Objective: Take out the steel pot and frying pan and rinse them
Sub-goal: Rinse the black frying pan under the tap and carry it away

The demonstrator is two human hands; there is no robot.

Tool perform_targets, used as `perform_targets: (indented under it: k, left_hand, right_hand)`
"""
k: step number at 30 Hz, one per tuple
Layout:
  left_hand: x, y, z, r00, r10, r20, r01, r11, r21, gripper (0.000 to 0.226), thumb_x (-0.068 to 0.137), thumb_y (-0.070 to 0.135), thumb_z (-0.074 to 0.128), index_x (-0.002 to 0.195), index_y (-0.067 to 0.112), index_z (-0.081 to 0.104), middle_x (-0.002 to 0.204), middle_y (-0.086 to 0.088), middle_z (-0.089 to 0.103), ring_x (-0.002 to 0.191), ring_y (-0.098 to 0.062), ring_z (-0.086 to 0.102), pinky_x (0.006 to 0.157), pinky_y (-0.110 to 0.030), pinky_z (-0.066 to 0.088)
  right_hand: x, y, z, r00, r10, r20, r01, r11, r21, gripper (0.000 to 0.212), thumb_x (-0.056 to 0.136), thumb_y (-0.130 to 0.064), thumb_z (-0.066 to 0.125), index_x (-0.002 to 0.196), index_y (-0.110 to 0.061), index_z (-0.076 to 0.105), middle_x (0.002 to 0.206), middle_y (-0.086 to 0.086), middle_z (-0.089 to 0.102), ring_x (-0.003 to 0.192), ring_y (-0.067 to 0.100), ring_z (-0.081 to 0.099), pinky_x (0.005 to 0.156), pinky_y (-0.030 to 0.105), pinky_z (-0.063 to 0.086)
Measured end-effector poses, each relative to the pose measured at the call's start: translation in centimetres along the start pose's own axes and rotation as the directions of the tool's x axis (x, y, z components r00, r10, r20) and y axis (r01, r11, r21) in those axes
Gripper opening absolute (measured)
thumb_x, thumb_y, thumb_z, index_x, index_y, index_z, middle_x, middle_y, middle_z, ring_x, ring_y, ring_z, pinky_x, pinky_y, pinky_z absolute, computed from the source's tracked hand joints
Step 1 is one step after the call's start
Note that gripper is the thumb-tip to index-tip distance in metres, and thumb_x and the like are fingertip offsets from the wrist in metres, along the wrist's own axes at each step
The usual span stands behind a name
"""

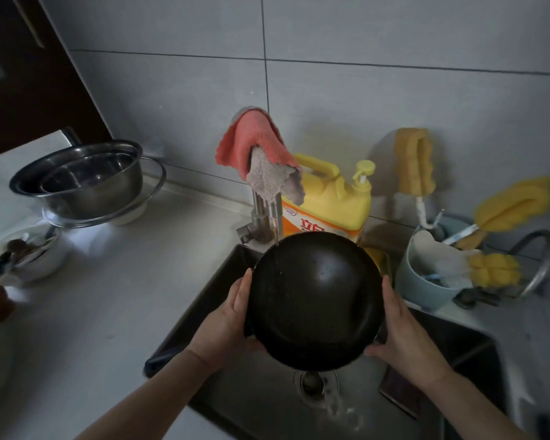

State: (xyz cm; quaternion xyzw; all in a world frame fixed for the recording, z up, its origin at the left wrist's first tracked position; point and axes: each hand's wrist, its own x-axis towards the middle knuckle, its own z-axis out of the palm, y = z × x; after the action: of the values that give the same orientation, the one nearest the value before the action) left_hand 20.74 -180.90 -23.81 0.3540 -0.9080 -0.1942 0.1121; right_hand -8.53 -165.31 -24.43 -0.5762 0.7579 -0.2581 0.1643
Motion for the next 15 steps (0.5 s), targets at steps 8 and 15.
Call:
perform_targets:
  k: [8, 15]
  left_hand:
    - [1.2, 0.2, -1.6, 0.924, -0.151, 0.352, 0.194, 0.977, -0.091, 0.149, 0.052, 0.051, 0.089, 0.148, 0.036, -0.023, 0.156, 0.012, 0.007, 0.130, -0.015, 0.042, 0.108, -0.031, 0.040]
    - [1.9, -0.7, -5.5, 0.764, -0.192, 0.616, 0.255, 0.967, -0.015, 0.117, 0.047, 0.055, 0.084, 0.144, 0.049, 0.019, 0.141, 0.018, 0.045, 0.129, -0.012, 0.045, 0.112, -0.042, 0.035]
  right_hand:
    - [-0.6, 0.2, -0.8, 0.967, 0.067, 0.245, -0.117, 0.973, 0.197, 0.146, 0.041, -0.044, 0.095, 0.148, -0.052, -0.004, 0.151, -0.018, 0.026, 0.138, 0.005, 0.028, 0.113, 0.040, 0.034]
    - [-0.2, -1.4, -2.8, 0.770, 0.131, 0.625, -0.341, 0.912, 0.230, 0.111, 0.048, -0.037, 0.095, 0.141, -0.046, 0.034, 0.132, -0.022, 0.053, 0.124, 0.000, 0.048, 0.109, 0.033, 0.041]
